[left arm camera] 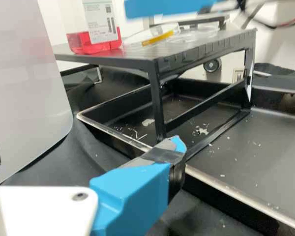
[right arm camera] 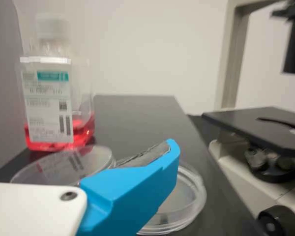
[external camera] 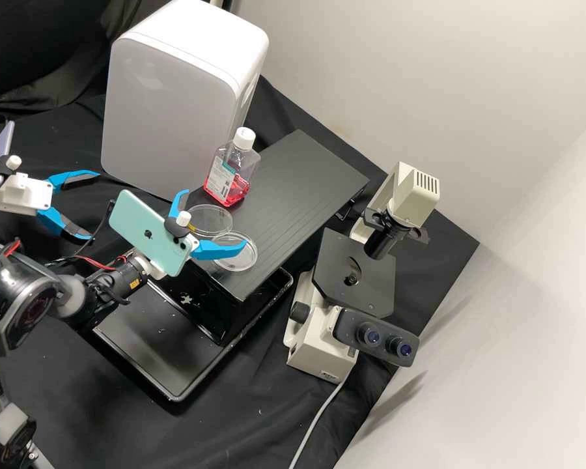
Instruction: Remove the lid from the petri dish
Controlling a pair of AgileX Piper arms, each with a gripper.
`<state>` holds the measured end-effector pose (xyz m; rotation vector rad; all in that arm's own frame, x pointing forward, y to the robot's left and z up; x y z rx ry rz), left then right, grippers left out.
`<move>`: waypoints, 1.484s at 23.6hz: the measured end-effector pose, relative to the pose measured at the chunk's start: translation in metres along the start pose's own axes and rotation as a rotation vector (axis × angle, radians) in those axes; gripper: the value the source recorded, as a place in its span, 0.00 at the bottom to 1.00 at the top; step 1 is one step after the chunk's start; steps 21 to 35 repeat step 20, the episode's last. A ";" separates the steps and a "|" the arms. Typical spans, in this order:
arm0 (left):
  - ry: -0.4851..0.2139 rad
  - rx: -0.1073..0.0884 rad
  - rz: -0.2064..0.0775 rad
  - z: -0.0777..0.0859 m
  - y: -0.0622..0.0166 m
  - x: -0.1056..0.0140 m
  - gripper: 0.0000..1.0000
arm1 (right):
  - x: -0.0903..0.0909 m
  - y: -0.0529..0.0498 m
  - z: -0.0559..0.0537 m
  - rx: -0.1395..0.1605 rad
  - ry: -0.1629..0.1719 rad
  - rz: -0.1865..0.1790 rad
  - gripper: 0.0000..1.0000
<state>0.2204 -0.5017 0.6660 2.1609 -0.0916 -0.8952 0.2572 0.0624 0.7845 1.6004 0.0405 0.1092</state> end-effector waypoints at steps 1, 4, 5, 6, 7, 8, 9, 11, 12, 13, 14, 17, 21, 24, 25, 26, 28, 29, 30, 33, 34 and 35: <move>0.005 -0.003 0.001 0.000 0.0001 0.000 1.00 | -0.006 0.004 -0.003 -0.007 0.006 0.018 1.00; 0.034 0.005 0.008 0.001 0.0010 -0.002 1.00 | -0.024 0.011 -0.010 -0.017 0.023 0.051 1.00; 0.043 0.006 0.010 0.001 0.0015 -0.005 1.00 | -0.029 0.013 -0.012 -0.017 0.030 0.056 1.00; 0.052 0.005 0.017 0.002 0.0034 -0.007 1.00 | -0.034 0.014 -0.014 -0.015 0.039 0.062 1.00; 0.064 0.025 0.028 0.003 0.0060 -0.010 1.00 | -0.039 0.016 -0.015 -0.012 0.043 0.063 1.00; 0.065 0.035 0.042 0.004 0.0095 -0.013 1.00 | -0.043 0.016 -0.015 -0.010 0.049 0.063 1.00; 0.063 0.036 0.057 0.005 0.0134 -0.016 1.00 | -0.050 0.018 -0.014 -0.008 0.052 0.068 1.00; 0.061 0.038 0.076 0.006 0.0176 -0.021 1.00 | -0.061 0.019 -0.009 0.030 0.047 0.063 1.00; 0.059 0.038 0.077 0.007 0.0178 -0.022 1.00 | -0.064 0.020 -0.009 0.033 0.047 0.063 1.00; 0.061 0.037 0.078 0.007 0.0178 -0.022 1.00 | -0.067 0.020 -0.009 0.041 0.052 0.058 1.00; 0.059 0.037 0.076 0.007 0.0172 -0.023 1.00 | -0.071 0.020 -0.009 0.048 0.060 0.056 1.00; 0.060 0.037 0.074 0.007 0.0170 -0.023 1.00 | -0.082 0.017 -0.010 0.074 0.081 0.029 1.00; 0.062 0.036 0.074 0.007 0.0171 -0.023 1.00 | -0.090 0.013 -0.010 0.084 0.100 0.004 1.00; 0.062 0.036 0.074 0.007 0.0171 -0.023 1.00 | -0.090 0.013 -0.010 0.084 0.100 0.004 1.00; 0.062 0.036 0.074 0.007 0.0171 -0.023 1.00 | -0.090 0.013 -0.010 0.084 0.100 0.004 1.00; 0.062 0.036 0.074 0.007 0.0171 -0.023 1.00 | -0.090 0.013 -0.010 0.084 0.100 0.004 1.00; 0.062 0.036 0.074 0.007 0.0171 -0.023 1.00 | -0.090 0.013 -0.010 0.084 0.100 0.004 1.00; 0.062 0.036 0.074 0.007 0.0171 -0.023 1.00 | -0.090 0.013 -0.010 0.084 0.100 0.004 1.00; 0.062 0.036 0.074 0.007 0.0171 -0.023 1.00 | -0.090 0.013 -0.010 0.084 0.100 0.004 1.00; 0.062 0.036 0.074 0.007 0.0171 -0.023 1.00 | -0.090 0.013 -0.010 0.084 0.100 0.004 1.00; 0.062 0.036 0.074 0.007 0.0171 -0.023 1.00 | -0.090 0.013 -0.010 0.084 0.100 0.004 1.00; 0.062 0.036 0.074 0.007 0.0171 -0.023 1.00 | -0.090 0.013 -0.010 0.084 0.100 0.004 1.00</move>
